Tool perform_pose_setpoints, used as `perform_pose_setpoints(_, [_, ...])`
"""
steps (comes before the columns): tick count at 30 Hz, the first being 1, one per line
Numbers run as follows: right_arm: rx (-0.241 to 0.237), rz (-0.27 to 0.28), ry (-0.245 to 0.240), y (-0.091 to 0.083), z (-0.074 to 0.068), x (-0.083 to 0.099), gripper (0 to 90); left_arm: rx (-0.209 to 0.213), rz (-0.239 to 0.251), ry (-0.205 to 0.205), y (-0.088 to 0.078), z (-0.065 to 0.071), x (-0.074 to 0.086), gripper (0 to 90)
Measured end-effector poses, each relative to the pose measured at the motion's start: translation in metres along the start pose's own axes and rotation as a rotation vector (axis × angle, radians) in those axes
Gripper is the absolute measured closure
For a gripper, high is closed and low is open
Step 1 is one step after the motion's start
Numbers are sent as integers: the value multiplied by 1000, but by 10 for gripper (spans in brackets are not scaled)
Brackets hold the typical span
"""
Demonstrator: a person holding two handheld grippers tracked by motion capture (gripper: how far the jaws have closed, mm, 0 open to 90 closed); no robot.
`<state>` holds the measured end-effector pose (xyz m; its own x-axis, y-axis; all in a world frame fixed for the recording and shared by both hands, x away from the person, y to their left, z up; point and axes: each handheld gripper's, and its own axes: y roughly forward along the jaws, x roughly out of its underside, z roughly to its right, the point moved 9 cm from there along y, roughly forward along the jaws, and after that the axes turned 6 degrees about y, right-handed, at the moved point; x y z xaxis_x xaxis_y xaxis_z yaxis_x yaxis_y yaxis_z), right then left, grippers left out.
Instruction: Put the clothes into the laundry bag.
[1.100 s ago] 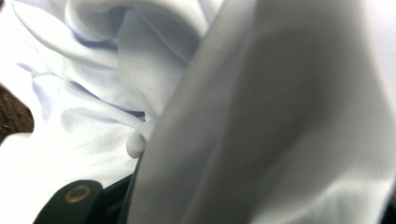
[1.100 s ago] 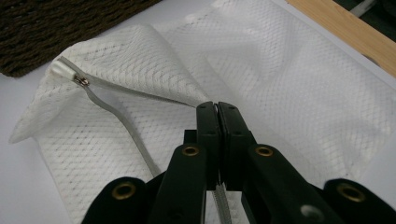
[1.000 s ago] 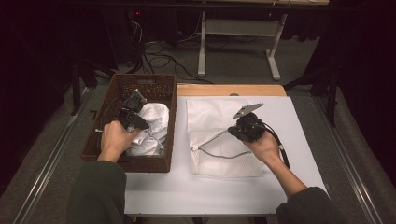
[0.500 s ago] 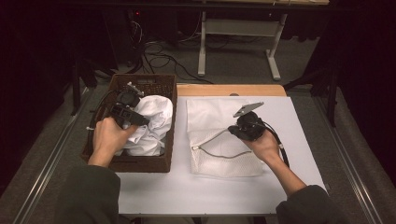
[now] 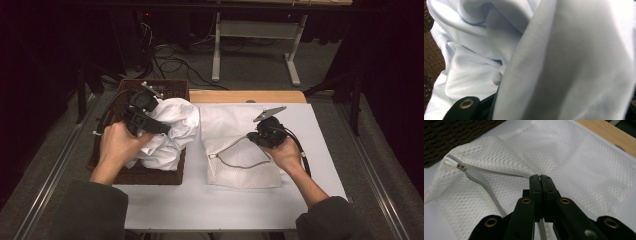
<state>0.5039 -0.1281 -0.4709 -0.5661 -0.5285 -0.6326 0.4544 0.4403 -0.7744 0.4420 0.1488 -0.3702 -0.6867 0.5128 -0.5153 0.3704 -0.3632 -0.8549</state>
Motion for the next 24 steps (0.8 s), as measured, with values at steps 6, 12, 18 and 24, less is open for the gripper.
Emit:
perform_pose_setpoints(6, [-6, -9, 18, 3, 2, 0, 898, 30, 3, 37, 0, 19, -7, 675])
perform_pose_setpoints(12, [-5, -12, 14, 4, 2, -1, 898, 64, 10, 88, 0, 41, -13, 677])
perform_pose_setpoints(18, [-2, -11, 8, 1, 3, -3, 898, 103, 11, 132, 0, 61, -21, 678])
perform_pose_setpoints(24, [-3, -10, 27, 3, 4, -3, 898, 181, 17, 166, 6, 84, -29, 678])
